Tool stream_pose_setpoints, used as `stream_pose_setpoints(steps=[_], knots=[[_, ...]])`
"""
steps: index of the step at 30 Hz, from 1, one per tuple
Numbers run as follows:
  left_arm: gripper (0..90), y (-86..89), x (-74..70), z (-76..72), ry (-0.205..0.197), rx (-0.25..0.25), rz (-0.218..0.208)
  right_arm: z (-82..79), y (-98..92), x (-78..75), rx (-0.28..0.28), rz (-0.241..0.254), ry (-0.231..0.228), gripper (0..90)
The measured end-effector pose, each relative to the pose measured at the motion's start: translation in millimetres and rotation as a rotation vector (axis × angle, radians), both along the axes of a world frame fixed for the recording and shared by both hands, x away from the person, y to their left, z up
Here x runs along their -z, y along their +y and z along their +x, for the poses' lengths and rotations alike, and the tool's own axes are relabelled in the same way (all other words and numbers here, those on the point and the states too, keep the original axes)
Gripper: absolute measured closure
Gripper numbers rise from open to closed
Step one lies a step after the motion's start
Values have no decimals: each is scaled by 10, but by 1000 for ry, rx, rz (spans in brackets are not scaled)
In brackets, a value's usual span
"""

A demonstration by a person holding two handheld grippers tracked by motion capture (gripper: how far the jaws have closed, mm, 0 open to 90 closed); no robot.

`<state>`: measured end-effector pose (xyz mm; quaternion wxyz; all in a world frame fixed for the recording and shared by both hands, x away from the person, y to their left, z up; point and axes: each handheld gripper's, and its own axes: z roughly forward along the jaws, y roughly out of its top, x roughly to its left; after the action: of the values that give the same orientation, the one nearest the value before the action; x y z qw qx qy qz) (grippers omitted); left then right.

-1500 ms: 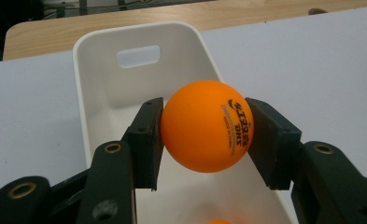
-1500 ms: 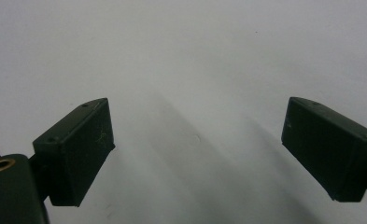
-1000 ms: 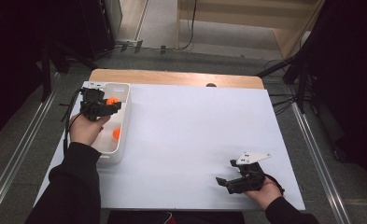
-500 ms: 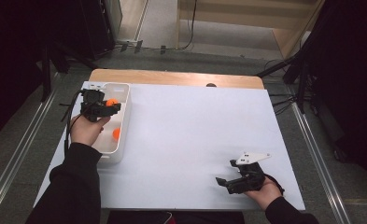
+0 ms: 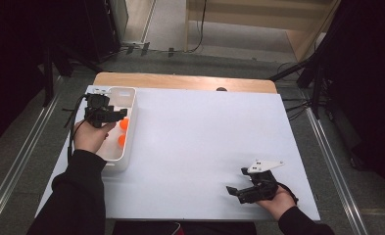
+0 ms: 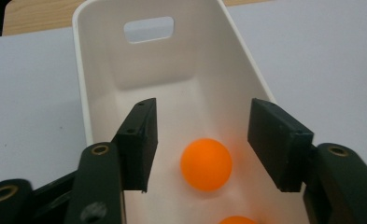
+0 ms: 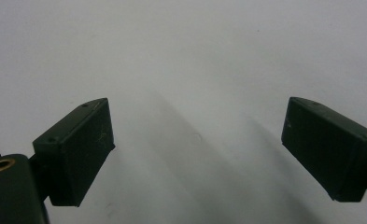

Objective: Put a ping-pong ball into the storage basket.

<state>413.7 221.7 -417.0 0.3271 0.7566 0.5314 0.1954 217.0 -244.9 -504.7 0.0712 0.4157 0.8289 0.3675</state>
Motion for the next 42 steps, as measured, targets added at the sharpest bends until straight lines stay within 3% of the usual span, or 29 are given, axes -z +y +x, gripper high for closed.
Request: stream_pose_setpoints(steps=[2, 5, 11, 20, 36, 42], knots=[[382, 12, -3, 6, 5, -8, -28, 0, 0, -1, 1, -1, 0, 78], [351, 13, -15, 4, 11, -7, -29, -2, 0, -2, 0, -2, -1, 78], [349, 13, -58, -13, 6, 30, -22, -2, 1, -3, 0, -3, -1, 78], [327, 10, -156, -46, 20, 74, -78, 0, 2, -2, -10, -5, -4, 78], [305, -107, -309, -121, 15, 159, -108, 0, 1, 3, -12, -12, -4, 78], [305, -198, -361, -166, 7, 208, -91, 1, -2, 3, -12, -12, -5, 78]])
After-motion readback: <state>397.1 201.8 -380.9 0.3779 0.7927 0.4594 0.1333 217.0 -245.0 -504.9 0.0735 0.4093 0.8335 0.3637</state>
